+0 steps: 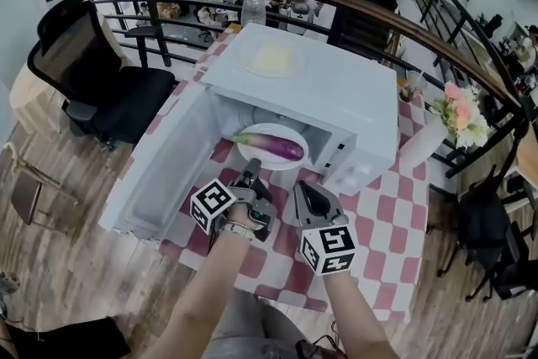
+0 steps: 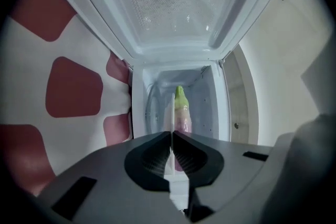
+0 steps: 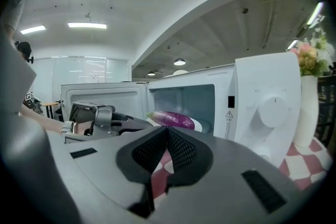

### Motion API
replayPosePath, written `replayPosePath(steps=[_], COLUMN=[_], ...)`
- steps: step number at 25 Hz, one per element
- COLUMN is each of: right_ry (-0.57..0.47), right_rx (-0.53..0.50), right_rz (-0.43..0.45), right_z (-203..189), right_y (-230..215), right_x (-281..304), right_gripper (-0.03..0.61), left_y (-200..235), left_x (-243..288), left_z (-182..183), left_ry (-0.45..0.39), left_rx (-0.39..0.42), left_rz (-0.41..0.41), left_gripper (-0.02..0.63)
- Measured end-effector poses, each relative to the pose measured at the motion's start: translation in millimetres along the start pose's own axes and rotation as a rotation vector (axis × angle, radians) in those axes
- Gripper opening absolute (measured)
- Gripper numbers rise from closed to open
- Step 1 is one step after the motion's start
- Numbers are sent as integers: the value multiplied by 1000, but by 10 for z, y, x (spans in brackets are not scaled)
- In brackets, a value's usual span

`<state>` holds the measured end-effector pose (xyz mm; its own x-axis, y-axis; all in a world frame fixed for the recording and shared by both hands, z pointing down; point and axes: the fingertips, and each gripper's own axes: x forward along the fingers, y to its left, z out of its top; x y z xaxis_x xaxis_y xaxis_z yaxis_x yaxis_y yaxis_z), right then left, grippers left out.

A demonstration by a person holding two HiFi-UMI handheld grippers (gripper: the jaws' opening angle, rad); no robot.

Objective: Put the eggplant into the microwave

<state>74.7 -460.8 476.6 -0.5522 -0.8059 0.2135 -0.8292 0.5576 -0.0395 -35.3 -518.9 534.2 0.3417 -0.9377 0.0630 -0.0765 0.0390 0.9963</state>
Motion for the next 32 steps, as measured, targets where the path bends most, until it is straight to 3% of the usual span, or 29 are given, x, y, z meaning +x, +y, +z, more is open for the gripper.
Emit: replayPosePath(steps=[4, 11, 21, 32], right_ry=[9, 26, 79, 77], right_rx=[54, 98, 92, 120], right_rz=[-24, -56, -35, -28], right_z=[-121, -277, -528, -544], right_y=[-100, -174, -18, -19], right_x=[80, 163, 136, 164], right_gripper=[25, 25, 25, 25], left_y=[107, 229, 379, 339], left_x=[114, 338, 565, 612], left_z=[41, 53, 71, 96], left_ry=[8, 15, -11, -51], left_rx=[19, -21, -53, 13], left_rz=[0, 7, 54, 128], left_gripper=[17, 17, 17, 22])
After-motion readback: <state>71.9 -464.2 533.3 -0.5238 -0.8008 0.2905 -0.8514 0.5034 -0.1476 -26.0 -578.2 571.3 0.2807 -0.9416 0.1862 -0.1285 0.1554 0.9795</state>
